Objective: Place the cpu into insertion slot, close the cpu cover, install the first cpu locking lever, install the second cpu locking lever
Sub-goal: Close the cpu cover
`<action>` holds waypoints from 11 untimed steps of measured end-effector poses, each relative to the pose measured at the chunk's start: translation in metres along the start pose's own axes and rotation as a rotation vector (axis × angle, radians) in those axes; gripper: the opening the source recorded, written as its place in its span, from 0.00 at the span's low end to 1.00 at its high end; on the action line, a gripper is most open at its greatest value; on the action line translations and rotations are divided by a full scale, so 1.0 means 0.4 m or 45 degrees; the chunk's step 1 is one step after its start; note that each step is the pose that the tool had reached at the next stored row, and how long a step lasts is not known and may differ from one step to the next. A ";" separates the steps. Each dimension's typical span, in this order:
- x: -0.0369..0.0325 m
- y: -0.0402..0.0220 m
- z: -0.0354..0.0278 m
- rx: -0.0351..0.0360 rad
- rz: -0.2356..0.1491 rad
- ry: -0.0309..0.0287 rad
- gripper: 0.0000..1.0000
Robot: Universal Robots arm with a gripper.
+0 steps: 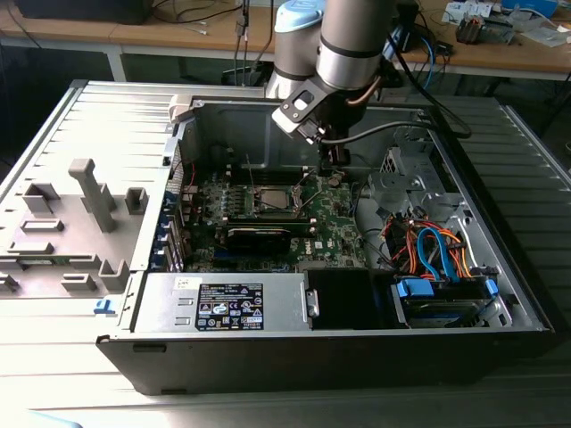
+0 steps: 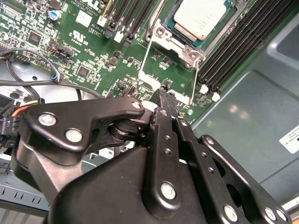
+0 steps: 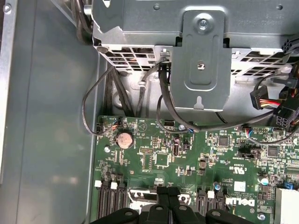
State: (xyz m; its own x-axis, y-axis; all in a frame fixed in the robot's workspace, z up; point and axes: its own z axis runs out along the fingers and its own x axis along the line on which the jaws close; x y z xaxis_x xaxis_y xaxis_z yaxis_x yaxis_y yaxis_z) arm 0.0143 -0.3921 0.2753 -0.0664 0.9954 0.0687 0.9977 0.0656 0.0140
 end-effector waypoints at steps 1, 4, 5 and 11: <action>0.000 0.001 0.000 0.0001 0.000 -0.0001 0.11; 0.000 0.006 0.000 0.0000 0.000 0.0000 0.11; -0.001 0.015 0.000 0.0000 0.000 0.0000 0.11; -0.002 0.029 0.000 0.0001 0.000 0.0000 0.11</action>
State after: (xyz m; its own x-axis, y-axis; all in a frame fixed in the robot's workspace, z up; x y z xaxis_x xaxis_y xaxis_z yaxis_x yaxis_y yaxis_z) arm 0.0259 -0.3921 0.2753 -0.0663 0.9954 0.0687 0.9978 0.0655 0.0140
